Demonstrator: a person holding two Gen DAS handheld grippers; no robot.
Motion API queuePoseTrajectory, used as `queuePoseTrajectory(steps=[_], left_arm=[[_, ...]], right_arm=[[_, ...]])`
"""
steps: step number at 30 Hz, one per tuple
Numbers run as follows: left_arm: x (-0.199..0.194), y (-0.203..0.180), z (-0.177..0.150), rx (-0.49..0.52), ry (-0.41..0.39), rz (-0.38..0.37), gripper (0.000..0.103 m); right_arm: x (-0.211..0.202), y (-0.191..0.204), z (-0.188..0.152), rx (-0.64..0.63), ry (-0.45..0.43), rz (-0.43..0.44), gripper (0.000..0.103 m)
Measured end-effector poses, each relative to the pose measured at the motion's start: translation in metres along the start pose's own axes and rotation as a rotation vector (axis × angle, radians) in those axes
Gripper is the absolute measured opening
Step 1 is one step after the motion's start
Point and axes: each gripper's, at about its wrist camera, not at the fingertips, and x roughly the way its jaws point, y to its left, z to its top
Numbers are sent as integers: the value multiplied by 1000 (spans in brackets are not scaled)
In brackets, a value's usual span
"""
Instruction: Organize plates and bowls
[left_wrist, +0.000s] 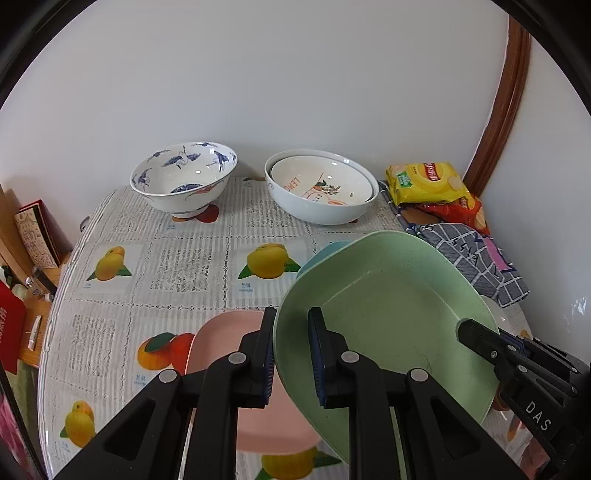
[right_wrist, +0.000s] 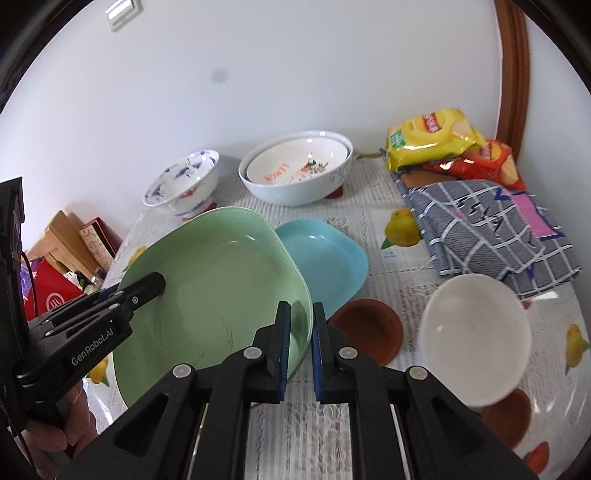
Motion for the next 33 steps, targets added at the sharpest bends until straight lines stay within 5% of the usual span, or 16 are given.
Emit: queuePoseTrajectory(steps=[19,33], left_arm=[[-62,-18,-31,-3,-42,-28,17],[-69,6,-48,-35,-32,24,17]], right_arm=[[-79,0,-33,20,-82,-7,9],[-72,21,-44,-6,-60,29,9]])
